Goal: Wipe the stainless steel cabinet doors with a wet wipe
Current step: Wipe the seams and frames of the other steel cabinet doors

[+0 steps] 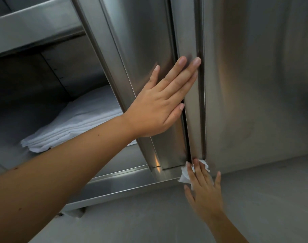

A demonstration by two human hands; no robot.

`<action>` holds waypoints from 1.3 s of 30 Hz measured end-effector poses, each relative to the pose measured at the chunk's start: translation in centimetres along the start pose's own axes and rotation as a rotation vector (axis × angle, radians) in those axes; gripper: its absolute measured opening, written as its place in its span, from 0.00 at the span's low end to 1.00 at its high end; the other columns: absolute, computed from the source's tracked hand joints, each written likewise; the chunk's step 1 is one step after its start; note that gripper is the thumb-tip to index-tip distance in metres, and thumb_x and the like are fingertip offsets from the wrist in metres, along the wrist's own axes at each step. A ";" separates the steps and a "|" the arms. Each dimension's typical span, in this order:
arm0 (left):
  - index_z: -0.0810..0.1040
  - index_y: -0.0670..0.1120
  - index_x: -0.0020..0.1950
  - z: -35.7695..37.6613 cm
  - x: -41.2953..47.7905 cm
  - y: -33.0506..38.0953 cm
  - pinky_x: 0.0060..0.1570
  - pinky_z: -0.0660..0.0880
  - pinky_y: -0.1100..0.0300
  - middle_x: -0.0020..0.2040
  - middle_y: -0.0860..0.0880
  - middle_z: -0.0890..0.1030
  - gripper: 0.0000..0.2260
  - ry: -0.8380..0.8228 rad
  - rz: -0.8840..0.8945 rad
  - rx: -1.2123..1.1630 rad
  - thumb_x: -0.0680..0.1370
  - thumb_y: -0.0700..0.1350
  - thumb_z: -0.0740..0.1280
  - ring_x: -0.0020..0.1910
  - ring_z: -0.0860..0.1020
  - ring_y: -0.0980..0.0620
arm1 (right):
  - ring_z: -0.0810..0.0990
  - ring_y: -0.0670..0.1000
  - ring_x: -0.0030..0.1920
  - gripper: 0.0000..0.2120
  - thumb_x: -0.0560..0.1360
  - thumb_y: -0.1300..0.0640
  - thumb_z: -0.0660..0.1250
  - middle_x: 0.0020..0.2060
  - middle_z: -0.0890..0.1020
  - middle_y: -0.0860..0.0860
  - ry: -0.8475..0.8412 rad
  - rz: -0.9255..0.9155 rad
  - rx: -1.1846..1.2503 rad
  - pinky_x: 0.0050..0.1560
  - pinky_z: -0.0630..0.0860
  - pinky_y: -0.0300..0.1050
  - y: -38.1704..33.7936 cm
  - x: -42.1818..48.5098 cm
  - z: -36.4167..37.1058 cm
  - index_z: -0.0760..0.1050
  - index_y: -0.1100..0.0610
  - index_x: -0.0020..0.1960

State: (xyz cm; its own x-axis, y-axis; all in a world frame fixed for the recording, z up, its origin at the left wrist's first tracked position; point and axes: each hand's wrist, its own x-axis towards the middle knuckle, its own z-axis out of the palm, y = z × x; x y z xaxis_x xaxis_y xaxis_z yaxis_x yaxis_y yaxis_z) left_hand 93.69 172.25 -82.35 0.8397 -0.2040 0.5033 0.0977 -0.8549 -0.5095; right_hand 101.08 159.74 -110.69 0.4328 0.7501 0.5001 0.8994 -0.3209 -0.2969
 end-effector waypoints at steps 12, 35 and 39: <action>0.57 0.37 0.76 -0.4 -0.1 0.2 0.71 0.49 0.44 0.76 0.40 0.59 0.26 -0.005 0.000 0.029 0.79 0.45 0.53 0.75 0.52 0.44 | 0.45 0.51 0.76 0.31 0.80 0.40 0.36 0.76 0.51 0.53 -0.097 -0.051 -0.036 0.71 0.40 0.57 0.5 -2.2 -0.7 0.47 0.55 0.78; 0.60 0.40 0.75 -1.6 -0.6 1.1 0.70 0.47 0.42 0.75 0.43 0.61 0.24 0.029 -0.029 0.044 0.80 0.47 0.52 0.75 0.56 0.47 | 0.54 0.54 0.75 0.39 0.72 0.47 0.57 0.77 0.51 0.51 0.160 -0.181 -0.001 0.72 0.43 0.56 -2.5 1.6 -8.7 0.45 0.55 0.78; 0.59 0.41 0.75 -2.8 -1.1 1.0 0.72 0.44 0.45 0.76 0.42 0.60 0.24 0.070 -0.083 0.017 0.80 0.47 0.52 0.75 0.56 0.46 | 0.54 0.55 0.75 0.37 0.73 0.48 0.57 0.77 0.49 0.51 0.248 -0.167 0.020 0.71 0.45 0.58 -4.2 4.1 -10.6 0.46 0.55 0.78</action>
State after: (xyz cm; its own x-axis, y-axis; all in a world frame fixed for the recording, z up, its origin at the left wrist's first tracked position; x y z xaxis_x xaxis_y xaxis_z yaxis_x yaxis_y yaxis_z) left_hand 91.39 170.23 -81.46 0.7889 -0.1664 0.5916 0.1748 -0.8621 -0.4756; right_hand 99.75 157.98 -98.78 0.2833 0.6263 0.7263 0.9590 -0.1918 -0.2087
